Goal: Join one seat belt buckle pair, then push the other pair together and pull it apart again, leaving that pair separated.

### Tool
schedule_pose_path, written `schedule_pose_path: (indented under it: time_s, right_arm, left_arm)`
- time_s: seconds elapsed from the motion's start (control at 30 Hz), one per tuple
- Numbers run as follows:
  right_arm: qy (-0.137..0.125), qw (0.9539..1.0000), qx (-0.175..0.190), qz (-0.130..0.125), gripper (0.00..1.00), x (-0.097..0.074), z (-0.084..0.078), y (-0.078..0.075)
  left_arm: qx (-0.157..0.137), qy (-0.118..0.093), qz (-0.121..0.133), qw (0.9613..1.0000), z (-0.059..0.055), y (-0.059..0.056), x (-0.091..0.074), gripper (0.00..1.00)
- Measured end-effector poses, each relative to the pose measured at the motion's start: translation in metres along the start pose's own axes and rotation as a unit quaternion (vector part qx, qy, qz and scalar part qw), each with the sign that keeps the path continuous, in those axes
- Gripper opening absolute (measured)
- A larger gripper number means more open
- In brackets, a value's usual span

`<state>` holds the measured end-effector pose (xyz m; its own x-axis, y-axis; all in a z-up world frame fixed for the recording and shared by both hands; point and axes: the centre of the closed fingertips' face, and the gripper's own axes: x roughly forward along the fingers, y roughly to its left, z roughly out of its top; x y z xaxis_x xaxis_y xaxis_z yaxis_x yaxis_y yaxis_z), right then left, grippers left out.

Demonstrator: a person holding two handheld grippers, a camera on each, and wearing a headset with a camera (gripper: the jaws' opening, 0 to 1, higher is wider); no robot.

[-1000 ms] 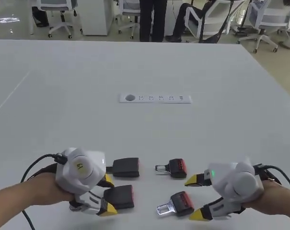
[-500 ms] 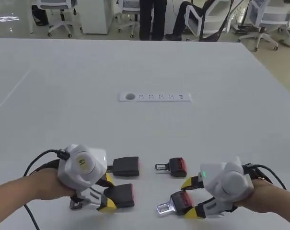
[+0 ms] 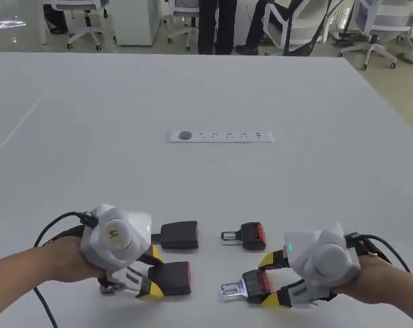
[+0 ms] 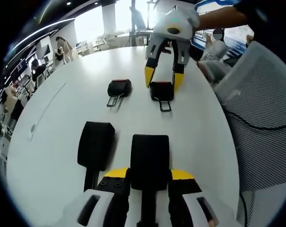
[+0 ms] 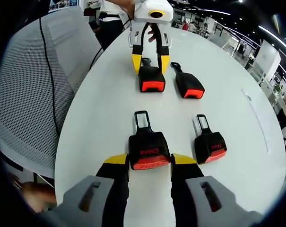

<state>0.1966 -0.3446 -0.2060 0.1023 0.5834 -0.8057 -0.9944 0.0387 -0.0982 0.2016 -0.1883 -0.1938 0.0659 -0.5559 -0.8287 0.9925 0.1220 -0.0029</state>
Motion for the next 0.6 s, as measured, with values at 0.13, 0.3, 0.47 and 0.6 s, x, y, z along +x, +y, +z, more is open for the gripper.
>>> schedule_pose_path:
  time_s: [0.13,0.3,0.47,0.6]
  right_arm:
    - [0.000,0.9999,0.010,-0.004,0.32,0.0002,0.0008,0.0001]
    - [0.001,0.9997,0.020,-0.014,0.32,0.0006,0.0021,-0.0007]
    - [-0.001,0.9990,0.041,-0.019,0.32,0.0006,0.0025,-0.0021]
    - [0.000,0.9985,0.049,-0.024,0.32,0.0005,0.0018,-0.0020]
  left_arm:
    - [0.005,0.000,-0.004,1.0000,-0.0017,0.0013,0.0005,0.32]
    - [0.016,0.004,-0.009,0.9998,-0.0031,0.0008,0.0010,0.32]
    - [0.026,0.015,-0.017,0.9994,-0.0032,-0.0003,0.0015,0.31]
    - [0.024,0.018,-0.020,0.9993,-0.0042,0.0008,0.0019,0.31]
